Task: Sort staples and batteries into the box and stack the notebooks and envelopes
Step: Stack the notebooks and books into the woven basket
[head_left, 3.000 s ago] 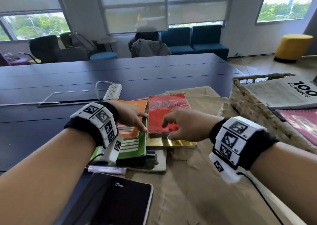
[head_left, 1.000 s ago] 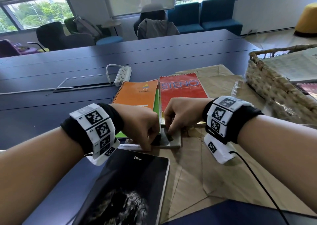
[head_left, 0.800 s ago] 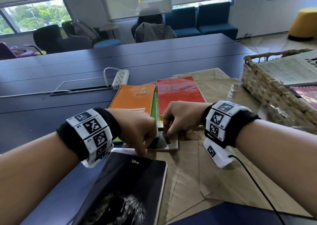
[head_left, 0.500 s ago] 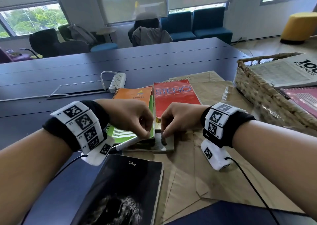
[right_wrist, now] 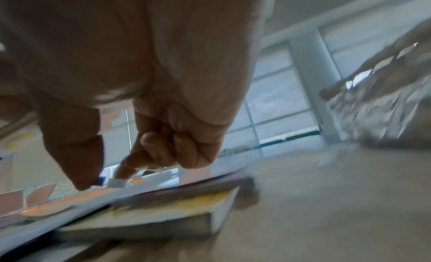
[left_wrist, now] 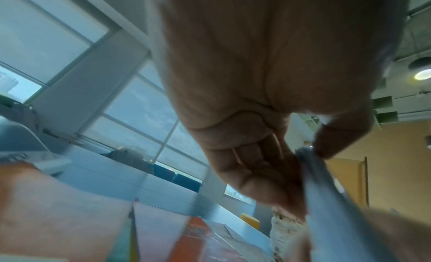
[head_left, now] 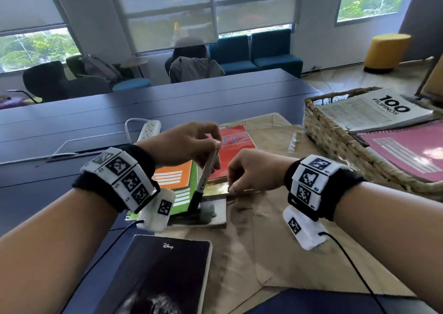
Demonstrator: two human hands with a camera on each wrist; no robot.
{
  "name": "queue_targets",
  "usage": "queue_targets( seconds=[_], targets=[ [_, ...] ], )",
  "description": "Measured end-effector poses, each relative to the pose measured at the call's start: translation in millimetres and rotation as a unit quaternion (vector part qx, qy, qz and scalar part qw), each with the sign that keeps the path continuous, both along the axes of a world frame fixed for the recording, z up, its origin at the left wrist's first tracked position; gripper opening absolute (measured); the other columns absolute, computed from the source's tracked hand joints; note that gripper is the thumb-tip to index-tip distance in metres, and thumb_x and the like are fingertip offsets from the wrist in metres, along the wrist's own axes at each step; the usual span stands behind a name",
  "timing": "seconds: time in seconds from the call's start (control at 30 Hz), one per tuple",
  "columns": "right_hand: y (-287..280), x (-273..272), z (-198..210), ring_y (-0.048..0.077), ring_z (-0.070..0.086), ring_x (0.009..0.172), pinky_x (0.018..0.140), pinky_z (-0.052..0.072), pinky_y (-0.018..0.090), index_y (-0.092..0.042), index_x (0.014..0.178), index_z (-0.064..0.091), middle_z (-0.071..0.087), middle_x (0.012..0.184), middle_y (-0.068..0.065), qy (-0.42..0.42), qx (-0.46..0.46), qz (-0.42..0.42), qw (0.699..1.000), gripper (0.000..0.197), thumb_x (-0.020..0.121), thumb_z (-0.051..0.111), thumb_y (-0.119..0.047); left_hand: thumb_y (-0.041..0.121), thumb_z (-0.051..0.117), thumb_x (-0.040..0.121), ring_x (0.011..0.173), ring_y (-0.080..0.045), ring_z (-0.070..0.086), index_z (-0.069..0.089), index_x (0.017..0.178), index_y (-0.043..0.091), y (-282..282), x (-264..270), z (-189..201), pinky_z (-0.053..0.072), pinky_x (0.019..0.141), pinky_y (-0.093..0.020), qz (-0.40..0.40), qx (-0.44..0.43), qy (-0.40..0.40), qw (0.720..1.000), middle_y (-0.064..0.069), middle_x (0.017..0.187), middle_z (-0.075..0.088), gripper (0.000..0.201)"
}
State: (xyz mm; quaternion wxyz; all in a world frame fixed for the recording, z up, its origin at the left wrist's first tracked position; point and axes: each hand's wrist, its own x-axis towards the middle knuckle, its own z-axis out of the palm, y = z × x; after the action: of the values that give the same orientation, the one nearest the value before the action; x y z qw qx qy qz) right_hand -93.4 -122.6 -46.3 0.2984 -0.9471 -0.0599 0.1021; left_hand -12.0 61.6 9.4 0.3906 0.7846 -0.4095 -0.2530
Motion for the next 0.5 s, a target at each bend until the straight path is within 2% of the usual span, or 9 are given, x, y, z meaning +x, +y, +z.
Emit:
queue_targets(
  seconds=[0.07, 0.13, 0.23, 0.3, 0.4, 0.5],
  targets=[
    [-18, -9, 9, 0.01, 0.062, 0.069, 0.07, 0.053, 0.031, -0.014, 0.084, 0.075, 0.074, 0.08, 0.001, -0.034, -0.021, -0.021, 0.999, 0.011, 0.082, 0.082, -0.023, 0.01, 0.05, 0.106, 0.069, -0.028, 0.066, 0.055, 0.1, 0.005, -16, -2, -5, 0.055, 0.065, -0.035, 0.011, -0.034, -0.036, 0.999, -0.013, 0.076, 0.071, 0.008],
    [-39, -20, 20, 0.01, 0.061, 0.066, 0.068, 0.052, 0.031, -0.014, 0.081, 0.073, 0.073, 0.076, 0.001, -0.067, -0.031, -0.05, 0.996, 0.011, 0.082, 0.08, -0.022, 0.015, 0.051, 0.106, 0.065, -0.023, 0.059, 0.057, 0.105, 0.006, -40, -7, -11, 0.051, 0.062, -0.032, 0.038, -0.074, -0.055, 0.995, -0.008, 0.071, 0.064, 0.012],
    [-68, -36, 39, 0.002, 0.056, 0.059, 0.059, 0.044, 0.02, -0.016, 0.08, 0.073, 0.068, 0.07, -0.005, -0.104, -0.04, -0.096, 0.989, 0.013, 0.083, 0.081, -0.025, 0.017, 0.047, 0.109, 0.052, -0.014, 0.047, 0.057, 0.116, 0.006, -76, -20, -17, 0.042, 0.05, -0.025, 0.081, -0.143, -0.016, 0.986, -0.003, 0.066, 0.051, 0.017],
    [-90, -50, 52, -0.003, 0.056, 0.056, 0.057, 0.041, 0.016, -0.019, 0.081, 0.074, 0.065, 0.067, -0.011, -0.117, -0.029, -0.127, 0.985, 0.012, 0.084, 0.082, -0.028, 0.019, 0.043, 0.11, 0.048, -0.011, 0.04, 0.057, 0.122, 0.012, -102, -29, -17, 0.035, 0.045, -0.022, 0.087, -0.167, 0.025, 0.982, -0.002, 0.067, 0.046, 0.02],
    [-122, -73, 66, 0.001, 0.058, 0.059, 0.06, 0.046, 0.024, -0.019, 0.082, 0.074, 0.067, 0.067, -0.009, -0.134, 0.018, -0.163, 0.977, 0.011, 0.085, 0.081, -0.026, 0.016, 0.037, 0.11, 0.049, -0.01, 0.037, 0.061, 0.121, 0.014, -135, -40, -13, 0.028, 0.046, -0.023, 0.083, -0.194, 0.095, 0.973, -0.005, 0.073, 0.045, 0.026],
    [-154, -96, 66, 0.014, 0.063, 0.071, 0.074, 0.054, 0.039, -0.015, 0.085, 0.074, 0.073, 0.081, 0.003, -0.154, 0.07, -0.213, 0.962, 0.009, 0.087, 0.079, -0.022, 0.007, 0.03, 0.105, 0.05, -0.013, 0.036, 0.064, 0.124, 0.008, -167, -52, -7, 0.026, 0.049, -0.025, 0.061, -0.22, 0.178, 0.957, -0.008, 0.073, 0.048, 0.04]
  ],
)
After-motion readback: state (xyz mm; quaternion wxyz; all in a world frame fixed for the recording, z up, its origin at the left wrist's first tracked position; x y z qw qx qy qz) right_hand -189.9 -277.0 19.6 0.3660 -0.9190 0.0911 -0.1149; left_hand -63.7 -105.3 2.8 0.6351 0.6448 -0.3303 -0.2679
